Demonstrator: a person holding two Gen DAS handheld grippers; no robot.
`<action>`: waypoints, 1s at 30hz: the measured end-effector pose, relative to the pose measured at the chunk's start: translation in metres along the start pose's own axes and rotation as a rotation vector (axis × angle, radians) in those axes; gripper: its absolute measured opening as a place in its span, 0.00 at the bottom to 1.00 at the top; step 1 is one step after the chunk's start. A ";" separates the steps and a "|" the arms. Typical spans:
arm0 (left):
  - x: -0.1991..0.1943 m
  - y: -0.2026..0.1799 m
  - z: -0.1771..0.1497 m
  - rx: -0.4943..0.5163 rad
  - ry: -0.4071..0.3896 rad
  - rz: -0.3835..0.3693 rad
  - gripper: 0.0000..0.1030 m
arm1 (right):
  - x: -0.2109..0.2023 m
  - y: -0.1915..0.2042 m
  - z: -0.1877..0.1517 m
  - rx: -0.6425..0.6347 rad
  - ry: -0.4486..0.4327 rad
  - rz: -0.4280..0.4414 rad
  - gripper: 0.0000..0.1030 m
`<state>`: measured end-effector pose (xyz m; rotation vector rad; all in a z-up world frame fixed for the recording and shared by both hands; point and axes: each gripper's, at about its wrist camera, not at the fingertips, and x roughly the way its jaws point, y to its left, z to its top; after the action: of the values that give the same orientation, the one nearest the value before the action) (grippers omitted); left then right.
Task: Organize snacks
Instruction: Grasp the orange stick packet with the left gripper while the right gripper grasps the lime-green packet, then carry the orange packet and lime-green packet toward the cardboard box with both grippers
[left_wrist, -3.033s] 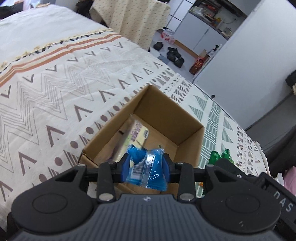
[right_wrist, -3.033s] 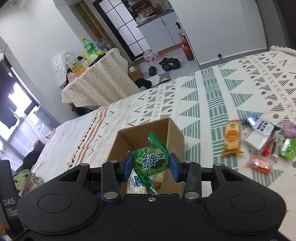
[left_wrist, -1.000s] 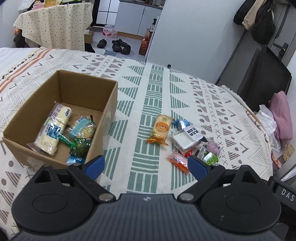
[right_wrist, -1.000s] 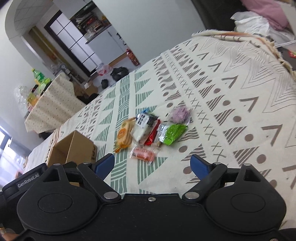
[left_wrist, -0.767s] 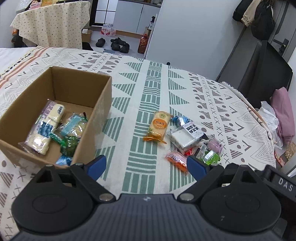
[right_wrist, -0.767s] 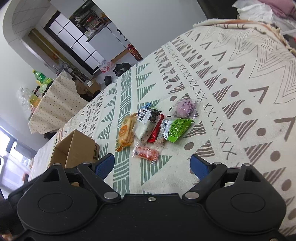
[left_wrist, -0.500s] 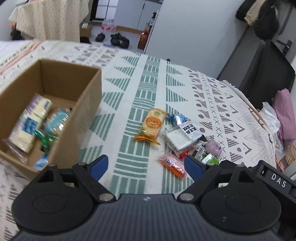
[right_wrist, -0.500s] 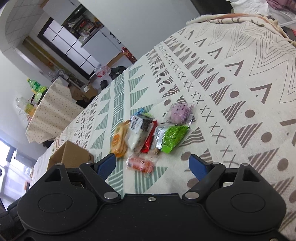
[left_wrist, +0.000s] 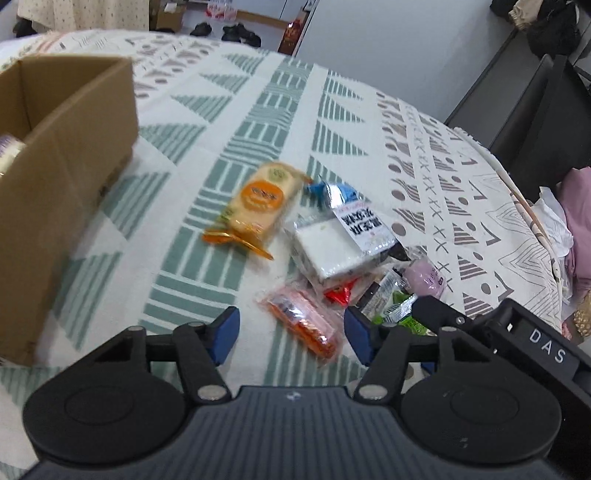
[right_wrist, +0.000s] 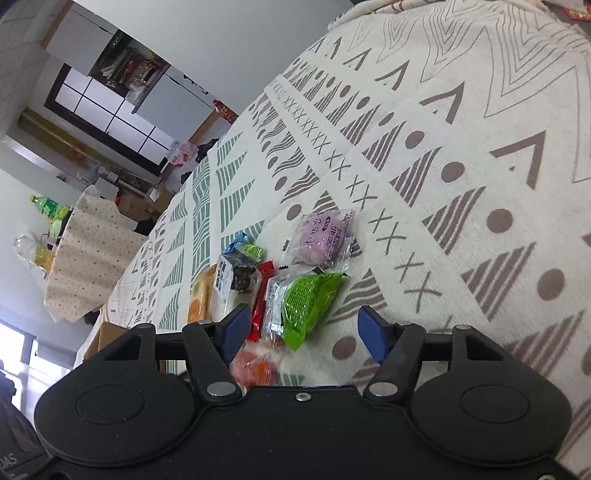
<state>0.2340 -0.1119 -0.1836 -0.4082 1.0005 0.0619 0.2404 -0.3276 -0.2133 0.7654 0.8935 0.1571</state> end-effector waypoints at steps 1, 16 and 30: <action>0.003 -0.001 0.000 -0.002 0.001 0.001 0.58 | 0.002 -0.001 0.001 -0.002 0.000 0.001 0.62; -0.004 0.001 0.002 0.043 0.000 0.031 0.18 | 0.019 0.003 0.004 -0.069 0.008 -0.020 0.32; -0.061 0.029 0.008 0.041 -0.057 0.016 0.16 | -0.023 0.010 -0.007 -0.068 -0.028 -0.001 0.28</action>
<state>0.2002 -0.0743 -0.1381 -0.3595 0.9471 0.0669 0.2222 -0.3267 -0.1942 0.7028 0.8576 0.1747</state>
